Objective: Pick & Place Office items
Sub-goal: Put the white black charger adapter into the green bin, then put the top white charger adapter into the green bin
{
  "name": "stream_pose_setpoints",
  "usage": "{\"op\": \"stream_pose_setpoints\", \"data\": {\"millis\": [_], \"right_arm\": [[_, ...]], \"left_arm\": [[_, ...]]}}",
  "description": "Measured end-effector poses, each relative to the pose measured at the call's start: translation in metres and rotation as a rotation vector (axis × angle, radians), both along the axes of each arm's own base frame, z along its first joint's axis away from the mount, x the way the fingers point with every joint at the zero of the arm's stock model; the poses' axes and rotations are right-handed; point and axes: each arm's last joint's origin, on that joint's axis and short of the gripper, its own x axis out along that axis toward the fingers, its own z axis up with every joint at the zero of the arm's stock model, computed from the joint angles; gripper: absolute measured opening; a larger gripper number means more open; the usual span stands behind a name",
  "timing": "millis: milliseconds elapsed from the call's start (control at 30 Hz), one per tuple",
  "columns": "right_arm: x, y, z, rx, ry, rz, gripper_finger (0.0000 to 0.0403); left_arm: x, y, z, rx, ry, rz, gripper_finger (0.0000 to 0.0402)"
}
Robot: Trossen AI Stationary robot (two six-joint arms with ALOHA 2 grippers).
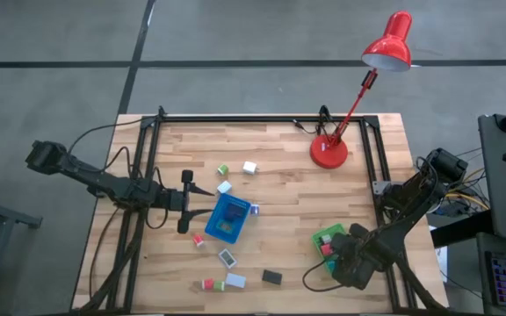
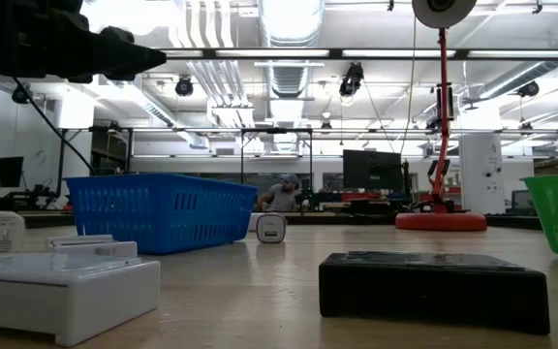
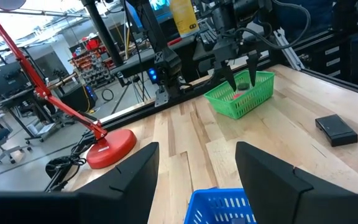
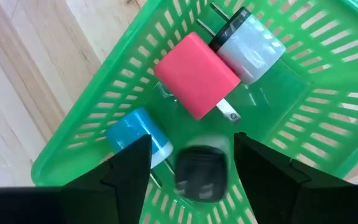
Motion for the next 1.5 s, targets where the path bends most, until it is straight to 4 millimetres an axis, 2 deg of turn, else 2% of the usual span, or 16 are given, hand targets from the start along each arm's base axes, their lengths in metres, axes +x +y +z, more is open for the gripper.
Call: {"op": "stream_pose_setpoints", "data": {"millis": [300,700,1500], "right_arm": [[0.000,0.000,0.000,-0.011,-0.014,-0.003,0.0225],[0.004,-0.003,0.002,-0.116,-0.138,-0.014,0.0226],[0.022,-0.005,0.029,-0.674,-0.712,0.021,0.0226]], "left_arm": [[0.000,0.000,0.000,0.000,0.000,0.000,0.0220],[0.000,0.000,0.000,0.003,0.000,-0.001,0.0220],[0.000,0.000,0.001,-0.016,-0.010,0.000,0.0220]]}}
